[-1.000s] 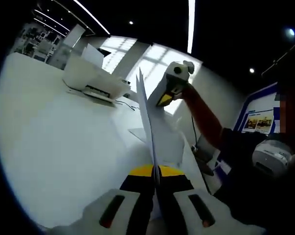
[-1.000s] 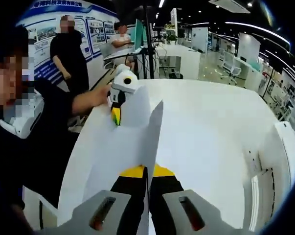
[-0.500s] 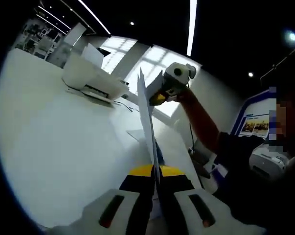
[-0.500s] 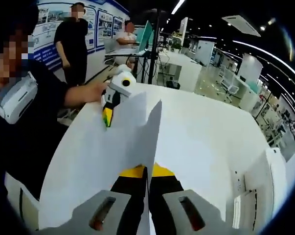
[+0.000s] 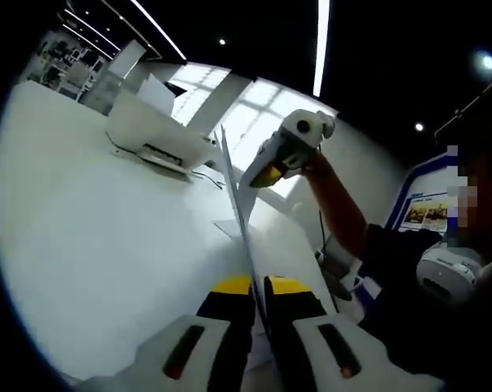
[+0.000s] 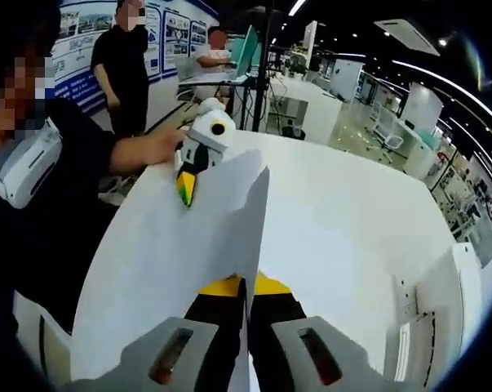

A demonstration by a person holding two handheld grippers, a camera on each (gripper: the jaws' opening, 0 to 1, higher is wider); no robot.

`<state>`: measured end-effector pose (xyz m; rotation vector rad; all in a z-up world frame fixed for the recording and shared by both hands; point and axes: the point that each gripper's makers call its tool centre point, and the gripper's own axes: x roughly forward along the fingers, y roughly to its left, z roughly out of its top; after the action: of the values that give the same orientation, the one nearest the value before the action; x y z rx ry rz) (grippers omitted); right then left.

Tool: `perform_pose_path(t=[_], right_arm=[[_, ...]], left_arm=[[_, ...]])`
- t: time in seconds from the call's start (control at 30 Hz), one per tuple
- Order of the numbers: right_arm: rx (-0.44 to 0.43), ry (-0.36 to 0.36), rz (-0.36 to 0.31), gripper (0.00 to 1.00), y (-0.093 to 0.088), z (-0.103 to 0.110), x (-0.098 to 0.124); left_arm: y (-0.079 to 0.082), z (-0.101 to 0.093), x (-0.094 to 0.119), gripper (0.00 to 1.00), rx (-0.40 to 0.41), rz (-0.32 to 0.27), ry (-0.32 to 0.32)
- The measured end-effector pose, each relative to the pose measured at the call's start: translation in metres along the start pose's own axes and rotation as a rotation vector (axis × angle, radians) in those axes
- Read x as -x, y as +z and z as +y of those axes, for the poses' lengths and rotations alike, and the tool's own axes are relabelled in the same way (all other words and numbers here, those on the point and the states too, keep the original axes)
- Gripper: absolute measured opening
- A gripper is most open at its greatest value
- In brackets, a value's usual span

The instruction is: Organize the stack of printing papers by aligning and flattening the scattered papers on the table

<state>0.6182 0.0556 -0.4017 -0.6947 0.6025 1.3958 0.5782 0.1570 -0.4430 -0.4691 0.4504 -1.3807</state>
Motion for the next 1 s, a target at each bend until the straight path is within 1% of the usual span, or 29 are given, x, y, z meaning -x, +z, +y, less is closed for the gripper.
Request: perform_pose_path(t=[0.13, 0.43, 0.6, 1.0], right_arm=[[-0.036, 0.010, -0.010, 0.00, 0.002, -0.001, -0.003], [-0.117, 0.070, -0.041, 0.00, 0.010, -0.004, -0.012], [-0.136, 0.085, -0.049, 0.00, 0.011, -0.005, -0.016], [-0.159, 0.138, -0.057, 0.00, 0.016, 0.008, -0.034]], left_arm=[[0.000, -0.001, -0.001, 0.11, -0.004, -0.002, 0.003], [0.001, 0.000, -0.001, 0.15, -0.017, -0.008, 0.008], [0.001, 0.001, 0.000, 0.16, -0.022, -0.008, 0.010], [0.001, 0.001, 0.000, 0.16, -0.028, -0.005, 0.008]])
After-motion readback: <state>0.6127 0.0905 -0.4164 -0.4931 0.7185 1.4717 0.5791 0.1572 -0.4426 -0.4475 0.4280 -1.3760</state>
